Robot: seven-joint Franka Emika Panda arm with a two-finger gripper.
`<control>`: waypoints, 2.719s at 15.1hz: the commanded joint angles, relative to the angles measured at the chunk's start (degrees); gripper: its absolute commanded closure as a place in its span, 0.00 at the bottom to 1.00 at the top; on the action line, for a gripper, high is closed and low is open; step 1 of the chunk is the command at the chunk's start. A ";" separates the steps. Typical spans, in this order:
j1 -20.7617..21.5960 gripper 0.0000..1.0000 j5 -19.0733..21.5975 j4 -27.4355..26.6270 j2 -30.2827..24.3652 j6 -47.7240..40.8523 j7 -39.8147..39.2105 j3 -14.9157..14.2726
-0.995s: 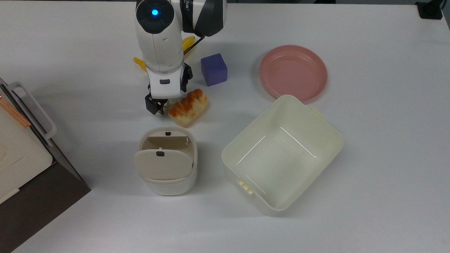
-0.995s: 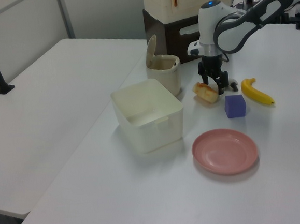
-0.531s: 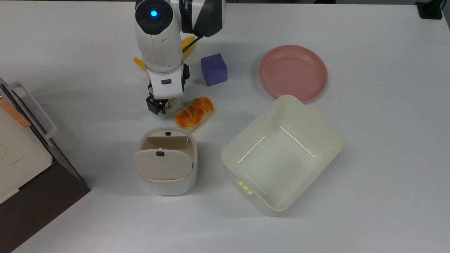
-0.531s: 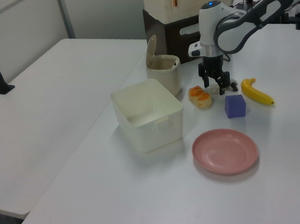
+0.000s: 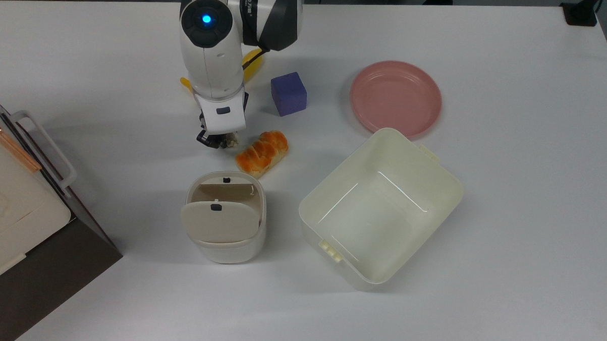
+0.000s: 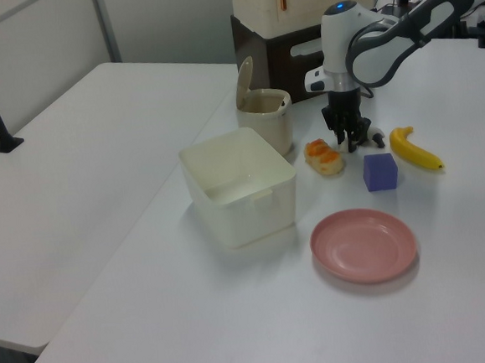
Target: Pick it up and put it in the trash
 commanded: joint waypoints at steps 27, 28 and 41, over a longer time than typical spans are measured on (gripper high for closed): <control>2.17 0.68 2.63 15.27 -4.16 -0.60 45.17 0.30; 2.08 0.66 2.63 15.27 -3.03 5.70 48.77 0.21; 2.17 0.38 2.54 13.78 2.78 25.63 57.24 0.21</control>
